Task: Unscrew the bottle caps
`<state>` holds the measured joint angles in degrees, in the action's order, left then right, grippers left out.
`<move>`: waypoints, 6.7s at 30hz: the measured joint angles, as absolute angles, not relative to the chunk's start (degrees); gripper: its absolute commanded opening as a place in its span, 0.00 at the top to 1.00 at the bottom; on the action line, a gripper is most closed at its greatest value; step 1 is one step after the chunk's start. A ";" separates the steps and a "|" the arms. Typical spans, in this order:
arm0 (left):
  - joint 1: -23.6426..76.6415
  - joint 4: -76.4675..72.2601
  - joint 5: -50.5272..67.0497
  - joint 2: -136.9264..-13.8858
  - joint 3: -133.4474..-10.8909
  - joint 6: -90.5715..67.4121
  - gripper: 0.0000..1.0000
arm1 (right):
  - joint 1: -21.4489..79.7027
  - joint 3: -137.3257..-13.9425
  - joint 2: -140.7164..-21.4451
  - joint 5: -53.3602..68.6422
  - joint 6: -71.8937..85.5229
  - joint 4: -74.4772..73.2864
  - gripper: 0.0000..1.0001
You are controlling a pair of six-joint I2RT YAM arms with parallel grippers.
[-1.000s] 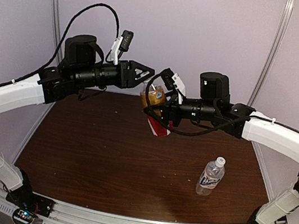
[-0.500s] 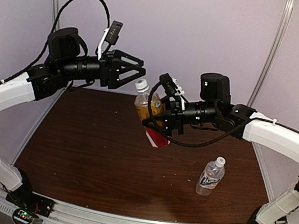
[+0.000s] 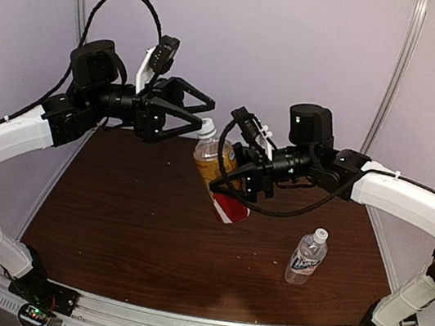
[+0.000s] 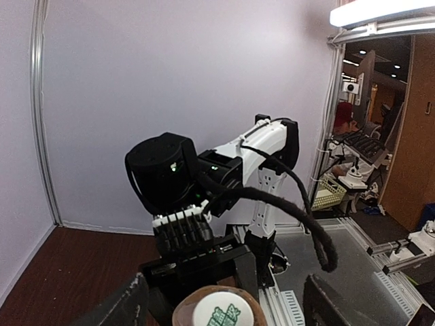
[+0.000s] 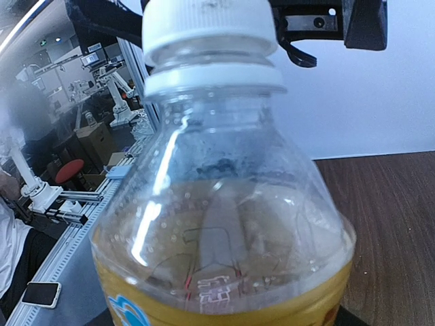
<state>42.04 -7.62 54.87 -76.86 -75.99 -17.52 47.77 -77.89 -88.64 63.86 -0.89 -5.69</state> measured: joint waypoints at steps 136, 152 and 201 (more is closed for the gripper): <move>42.44 -1.63 4.47 -67.46 -64.40 -26.06 0.66 | 47.79 -74.72 -86.67 36.53 -2.59 -4.54 0.35; 35.62 3.60 -10.74 -67.92 -45.63 -21.19 0.66 | 46.85 -73.23 -86.54 37.41 -1.08 -3.05 0.35; 28.91 -9.32 -9.34 -86.67 -31.24 -29.43 0.40 | 46.50 -70.87 -86.48 37.47 -0.64 -1.89 0.34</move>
